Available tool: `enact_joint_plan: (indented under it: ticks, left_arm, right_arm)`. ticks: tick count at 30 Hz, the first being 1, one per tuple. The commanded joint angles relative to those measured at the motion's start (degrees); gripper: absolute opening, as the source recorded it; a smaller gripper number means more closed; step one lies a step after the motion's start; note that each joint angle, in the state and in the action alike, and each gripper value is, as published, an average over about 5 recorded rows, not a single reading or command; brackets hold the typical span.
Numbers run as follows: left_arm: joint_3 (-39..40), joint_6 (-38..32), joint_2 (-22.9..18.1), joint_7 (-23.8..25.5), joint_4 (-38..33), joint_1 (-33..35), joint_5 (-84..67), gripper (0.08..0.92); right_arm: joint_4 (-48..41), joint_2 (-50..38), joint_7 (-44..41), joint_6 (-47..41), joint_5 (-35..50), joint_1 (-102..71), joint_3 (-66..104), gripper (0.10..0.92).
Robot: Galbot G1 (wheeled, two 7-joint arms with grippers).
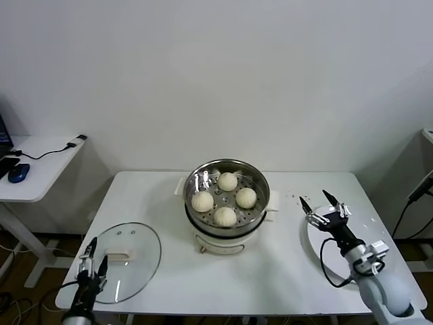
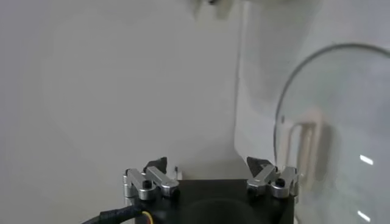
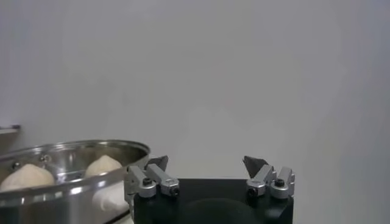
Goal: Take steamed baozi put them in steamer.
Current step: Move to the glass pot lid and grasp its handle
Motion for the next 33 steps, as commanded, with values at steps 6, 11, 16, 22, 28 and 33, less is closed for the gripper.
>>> enact_joint_plan:
  ticks: [6, 11, 16, 22, 28, 33]
  left_arm:
    - [1.1, -4.1, 1.5, -7.1, 17.4, -8.4, 9.8, 0.823]
    - [1.0, -2.9, 1.9, -8.3, 19.8, -11.0, 9.6, 0.823]
    - [0.9, -2.8, 3.0, -9.1, 22.1, -13.6, 9.1, 0.823]
    - [1.7, -2.8, 3.8, -9.4, 24.1, -16.0, 8.8, 0.823]
    - [2.0, -2.2, 3.4, -10.3, 25.3, -17.9, 6.9, 0.823]
    - [2.3, -2.8, 3.3, -11.1, 25.2, -18.1, 5.5, 0.811]
  right_arm:
    - [-0.3, 3.4, -0.2, 0.0, -3.5, -4.3, 4.1, 0.823]
    - [-0.2, 3.7, -0.1, -0.1, -4.4, -4.7, 4.0, 0.823]
    - [-0.2, 4.2, -0.2, 0.1, -5.2, -5.6, 4.4, 0.823]
    - [-0.5, 4.8, -0.5, 0.3, -6.1, -6.4, 5.1, 0.823]
    - [-0.5, 5.1, -0.5, 0.6, -6.6, -6.8, 5.5, 0.823]
    - [-0.9, 5.9, -0.6, 0.7, -7.7, -6.6, 5.2, 0.823]
